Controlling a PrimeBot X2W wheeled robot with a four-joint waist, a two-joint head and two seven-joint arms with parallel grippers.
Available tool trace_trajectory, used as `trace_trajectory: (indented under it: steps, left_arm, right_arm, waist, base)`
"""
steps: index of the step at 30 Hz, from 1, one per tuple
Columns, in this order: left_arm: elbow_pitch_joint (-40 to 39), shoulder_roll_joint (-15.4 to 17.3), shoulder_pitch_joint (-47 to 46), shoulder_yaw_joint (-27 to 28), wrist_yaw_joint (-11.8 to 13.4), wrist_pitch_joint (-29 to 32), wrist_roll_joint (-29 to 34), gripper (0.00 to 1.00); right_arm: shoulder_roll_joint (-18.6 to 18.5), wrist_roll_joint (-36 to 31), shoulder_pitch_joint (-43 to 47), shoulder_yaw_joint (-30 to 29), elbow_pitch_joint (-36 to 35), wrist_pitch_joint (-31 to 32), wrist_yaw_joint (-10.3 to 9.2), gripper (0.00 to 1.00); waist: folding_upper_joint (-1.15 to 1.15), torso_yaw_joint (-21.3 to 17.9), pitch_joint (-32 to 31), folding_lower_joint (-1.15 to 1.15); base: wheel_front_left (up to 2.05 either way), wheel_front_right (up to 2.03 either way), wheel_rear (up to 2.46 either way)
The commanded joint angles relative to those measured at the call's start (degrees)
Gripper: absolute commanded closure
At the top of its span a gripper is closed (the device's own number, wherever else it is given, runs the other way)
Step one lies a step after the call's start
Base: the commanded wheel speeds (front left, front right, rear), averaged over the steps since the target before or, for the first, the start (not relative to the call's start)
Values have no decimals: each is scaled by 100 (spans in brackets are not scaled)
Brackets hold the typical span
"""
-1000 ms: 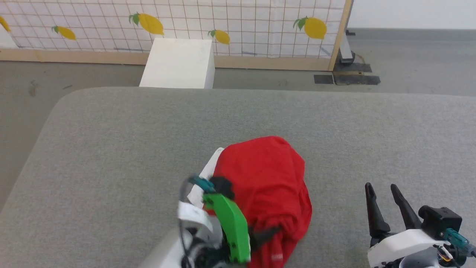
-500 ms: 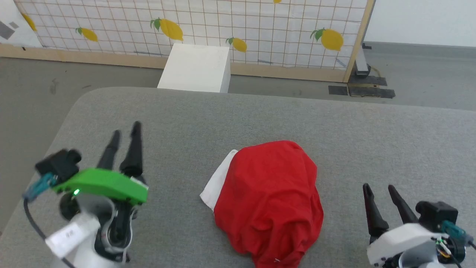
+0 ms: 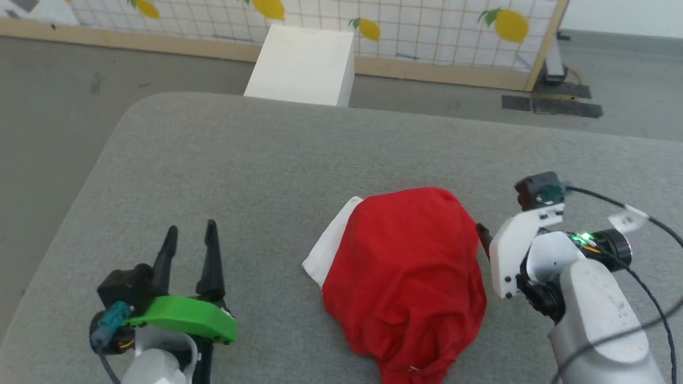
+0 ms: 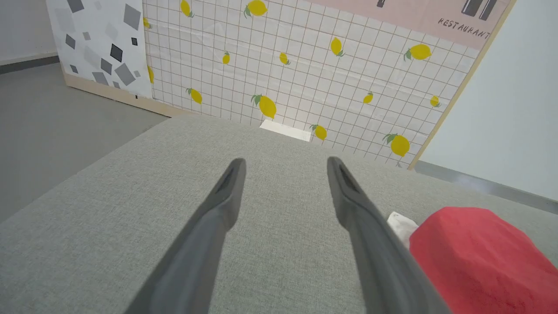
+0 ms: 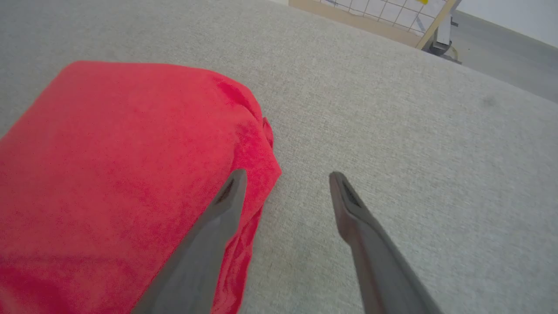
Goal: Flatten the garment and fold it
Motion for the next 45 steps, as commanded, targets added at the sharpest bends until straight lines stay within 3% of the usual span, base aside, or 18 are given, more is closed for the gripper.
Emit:
trace_trajectory:
  steps: [1, 5, 11, 12, 13, 14, 19, 25, 33, 37, 42, 43, 44, 45]
  left_arm:
    - [41, -46, 31, -32, -42, -42, 100, 0]
    - [117, -206, -101, -59, -107, -48, 172, 0]
    - [255, -365, -229, 46, -261, -50, 218, 0]
    - [285, -378, -243, 77, -288, -50, 224, 0]
    - [311, -385, -248, 102, -306, -50, 227, 0]
    - [331, -385, -249, 143, -320, -50, 237, 0]
    - [393, -396, -204, 279, -382, -50, 255, 0]
    - [454, -442, -128, 317, -415, -51, 256, 0]
    - [508, -479, -27, 230, -438, 12, 197, 0]
    - [514, -477, 3, 178, -445, 71, 181, 0]
    - [520, -468, 75, 159, -431, 140, 131, 0]
    - [515, -467, 89, 154, -427, 153, 123, 0]
    - [511, -464, 102, 150, -426, 164, 116, 0]
    - [506, -460, 117, 143, -421, 180, 110, 0]
  right_arm:
    - [-10, -159, -162, 5, 156, 212, -9, 0]
    - [-10, -507, -490, 13, 547, 648, -9, 0]
    - [-10, -638, -631, 61, 942, 805, -9, 0]
    - [-10, -633, -645, 63, 987, 802, -9, 14]
    - [-10, -585, -659, 69, 1010, 761, -9, 63]
    - [-10, -524, -681, 100, 1027, 698, -9, 100]
    - [-10, -167, -761, 14, 848, 273, -9, 100]
    - [-10, 259, -559, -765, -214, -244, -9, 100]
    - [-11, 253, 1037, -2853, -1999, 111, -9, 100]
    - [-11, 513, 1864, -3589, -2081, 403, -9, 100]
    - [-11, 914, 2478, -3826, -1616, 495, -9, 100]
    - [-11, 1001, 2491, -3791, -1536, 354, -9, 65]
    - [-11, 1075, 2484, -3738, -1486, 224, -9, 0]
    - [-11, 1158, 2464, -3640, -1458, 51, -9, 0]
  waist:
    - [0, 261, 242, 0]
    - [0, 522, 482, 0]
    - [0, 707, 722, 0]
    - [0, 704, 735, 0]
    - [0, 695, 740, 0]
    - [0, 665, 738, 0]
    - [0, 437, 606, 0]
    - [0, 64, 333, 0]
    - [0, -343, 83, 0]
    - [0, -457, 19, 0]
    - [0, -587, -20, 0]
    - [0, -612, -32, 0]
    - [0, -629, -43, 0]
    - [0, -647, -58, 0]
  base:
    - [0, 0, 0]
    - [0, 0, 0]
    - [0, 0, 0]
    - [0, 0, 0]
    - [0, 0, 0]
    - [0, 0, 0]
    - [0, 0, 0]
    - [0, 0, 0]
    - [0, 0, 0]
    - [0, 0, 0]
    - [0, 0, 0]
    - [0, 0, 0]
    - [0, 0, 0]
    - [0, 0, 0]
